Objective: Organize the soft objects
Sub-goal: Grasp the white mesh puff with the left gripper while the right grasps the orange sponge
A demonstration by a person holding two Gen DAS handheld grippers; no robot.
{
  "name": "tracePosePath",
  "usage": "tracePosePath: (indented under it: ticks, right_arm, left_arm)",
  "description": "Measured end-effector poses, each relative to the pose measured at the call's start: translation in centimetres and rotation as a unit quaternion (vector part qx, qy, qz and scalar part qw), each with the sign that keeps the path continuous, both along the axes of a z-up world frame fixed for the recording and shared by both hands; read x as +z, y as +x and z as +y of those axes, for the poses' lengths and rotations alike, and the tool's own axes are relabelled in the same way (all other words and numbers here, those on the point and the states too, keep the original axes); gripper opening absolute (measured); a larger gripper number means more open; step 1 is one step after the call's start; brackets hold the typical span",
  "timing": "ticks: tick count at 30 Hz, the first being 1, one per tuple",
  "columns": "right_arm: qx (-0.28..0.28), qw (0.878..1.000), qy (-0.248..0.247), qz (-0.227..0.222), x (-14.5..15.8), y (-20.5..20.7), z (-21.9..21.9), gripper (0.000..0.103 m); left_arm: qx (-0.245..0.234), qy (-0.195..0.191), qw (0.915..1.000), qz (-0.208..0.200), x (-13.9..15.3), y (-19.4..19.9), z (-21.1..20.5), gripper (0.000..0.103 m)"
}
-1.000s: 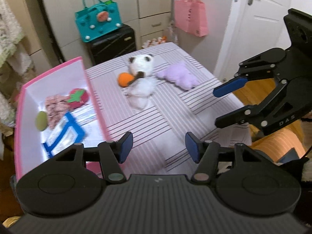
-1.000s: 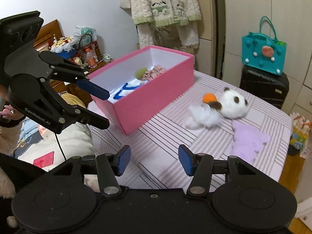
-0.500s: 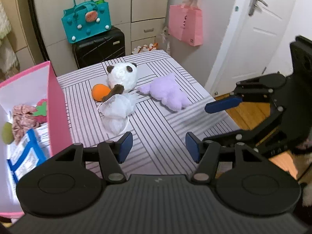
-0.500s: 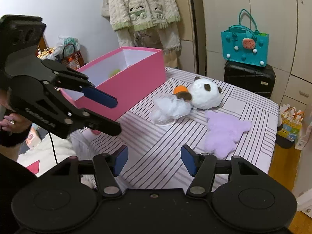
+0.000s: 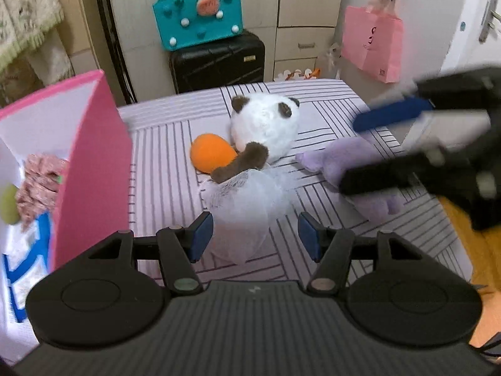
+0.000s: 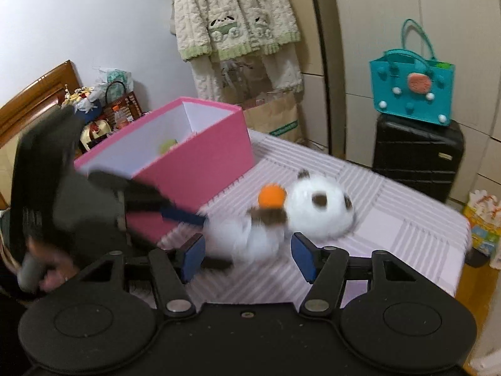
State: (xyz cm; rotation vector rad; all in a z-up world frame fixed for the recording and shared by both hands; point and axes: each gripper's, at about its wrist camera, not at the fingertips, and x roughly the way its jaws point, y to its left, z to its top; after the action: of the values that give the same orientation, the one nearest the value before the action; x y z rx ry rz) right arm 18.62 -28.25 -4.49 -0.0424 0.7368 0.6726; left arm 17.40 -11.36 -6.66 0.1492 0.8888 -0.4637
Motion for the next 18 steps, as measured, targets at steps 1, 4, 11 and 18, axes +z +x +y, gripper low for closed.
tracePosePath:
  ticks: [1,4,11,18]
  right_arm:
    - [0.006,1.0,0.0,0.004,0.1,1.1,0.3,0.065]
    - [0.028,0.999,-0.011,0.014,0.2,4.1,1.8,0.057]
    - [0.08,0.994,-0.057,0.047,-1.9,9.2,5.8,0.041]
    - [0.095,0.986,-0.129,0.047,-4.1,11.8,8.5,0.042]
  left_arm:
    - [0.002,0.0,1.0,0.003,-0.3,0.3,-0.1,0.059]
    - [0.02,-0.004,0.9998,0.009,-1.2,0.6,0.0,0.059]
    - [0.054,-0.041,0.9976,0.015,-2.1,0.7,0.3,0.059]
    - [0.049,-0.043,0.9977,0.02,-3.1,1.5,-0.1,0.059]
